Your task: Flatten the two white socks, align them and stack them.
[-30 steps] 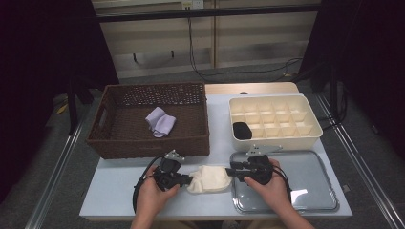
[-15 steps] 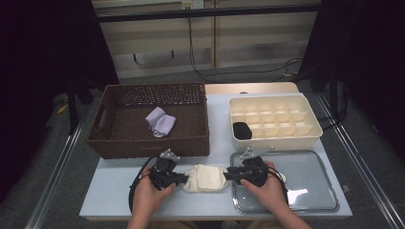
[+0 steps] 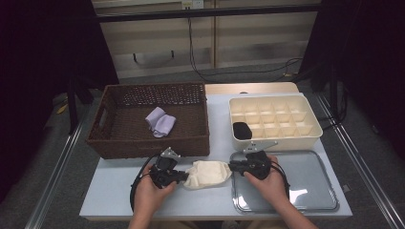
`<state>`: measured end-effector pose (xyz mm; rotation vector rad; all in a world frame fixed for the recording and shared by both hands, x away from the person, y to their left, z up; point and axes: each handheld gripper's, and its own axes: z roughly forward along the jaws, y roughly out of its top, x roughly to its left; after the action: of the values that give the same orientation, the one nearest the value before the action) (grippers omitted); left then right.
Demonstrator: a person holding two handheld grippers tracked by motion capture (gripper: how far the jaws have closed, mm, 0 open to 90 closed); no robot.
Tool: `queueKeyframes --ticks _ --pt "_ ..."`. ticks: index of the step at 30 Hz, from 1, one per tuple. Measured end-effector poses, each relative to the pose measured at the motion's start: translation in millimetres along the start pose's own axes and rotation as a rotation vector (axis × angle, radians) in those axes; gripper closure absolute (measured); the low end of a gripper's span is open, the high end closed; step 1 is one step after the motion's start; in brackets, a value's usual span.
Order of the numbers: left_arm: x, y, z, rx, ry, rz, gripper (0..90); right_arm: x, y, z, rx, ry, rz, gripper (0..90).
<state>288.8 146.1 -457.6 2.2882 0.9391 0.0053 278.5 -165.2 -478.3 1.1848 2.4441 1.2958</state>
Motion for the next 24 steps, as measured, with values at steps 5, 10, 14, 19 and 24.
queueKeyframes --ticks 5,10,14,19,24 --pt "-1.8 0.7 0.7 -0.008 0.005 0.01 81.9 5.8 7.8 -8.2 -0.057 0.005 0.001 74.0" --pt "-2.1 0.7 1.8 -0.015 0.009 0.005 73.9 16.2 11.2 -5.2 -0.054 0.038 -0.011 71.1" --pt "-3.1 0.8 0.4 -0.021 0.003 -0.003 69.5 14.6 3.1 7.9 0.013 0.041 -0.012 79.1" --pt "-3.1 1.1 -1.4 -0.032 0.01 -0.007 69.0 13.0 3.0 6.9 0.023 0.059 -0.007 85.4" --pt "-1.3 0.1 -2.7 -0.033 0.004 -0.02 65.6 9.8 2.7 2.4 0.018 0.041 0.003 85.3"
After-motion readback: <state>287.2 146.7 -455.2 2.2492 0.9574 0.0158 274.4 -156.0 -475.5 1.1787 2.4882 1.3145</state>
